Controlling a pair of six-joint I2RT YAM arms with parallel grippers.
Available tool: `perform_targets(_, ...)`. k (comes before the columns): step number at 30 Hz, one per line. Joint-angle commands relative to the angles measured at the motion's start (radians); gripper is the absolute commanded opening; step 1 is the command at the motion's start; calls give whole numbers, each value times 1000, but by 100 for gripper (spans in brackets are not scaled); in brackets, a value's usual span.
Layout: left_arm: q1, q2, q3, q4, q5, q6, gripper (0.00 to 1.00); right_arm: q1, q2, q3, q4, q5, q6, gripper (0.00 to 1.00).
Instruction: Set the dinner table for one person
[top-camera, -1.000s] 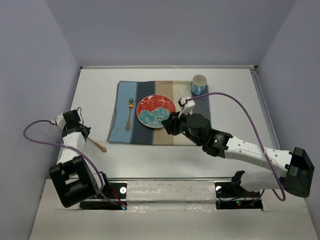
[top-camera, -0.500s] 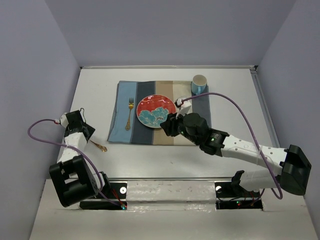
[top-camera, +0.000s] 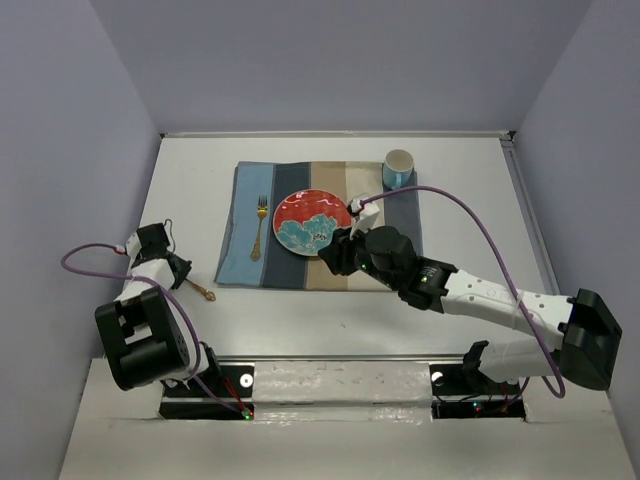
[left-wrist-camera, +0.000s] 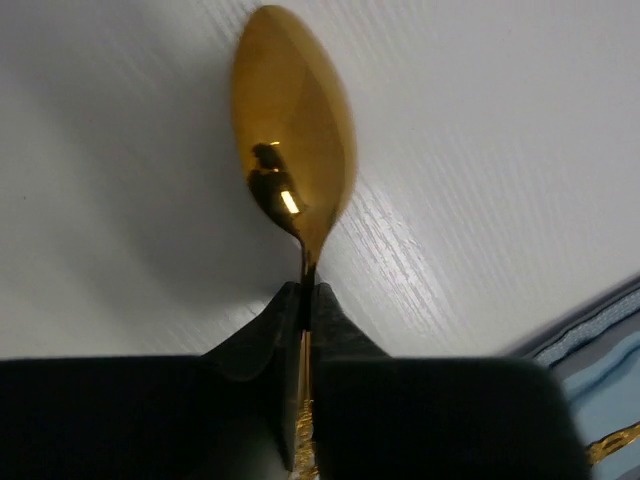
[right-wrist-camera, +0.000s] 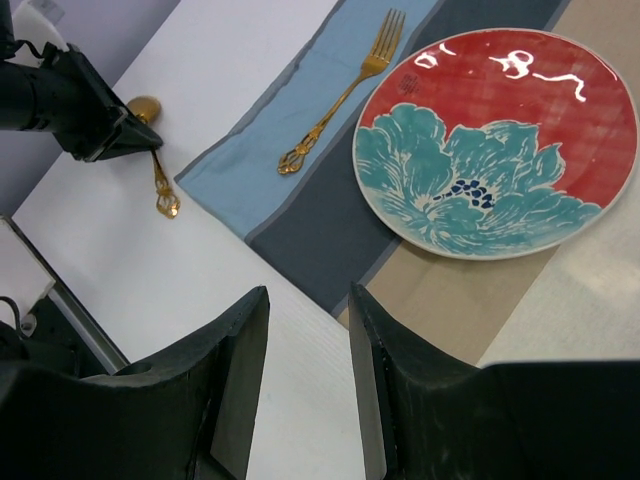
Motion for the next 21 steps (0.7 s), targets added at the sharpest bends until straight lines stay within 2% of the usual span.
perform_targets(1,1,1,-18,22,-4,-7,0,-2,0,13,31,-22,-9,43)
perform_targets(7,1,-71,-6,13,-4,33,0,-2,4,15,39,-50,-7,43)
perform_targets(14,-41,-293,26,39,45,57,0,-2,18,6,98,-162,-19,43)
perform_targets(17,-108,-402,58,26,34,83,0,-2,45,33,115,-293,-62,48)
perform_targets(18,-172,-416,90,18,15,105,0,-2,58,42,114,-318,-69,50)
perform_targets(21,-309,-424,176,-30,-47,125,0,-2,96,76,102,-374,-93,64)
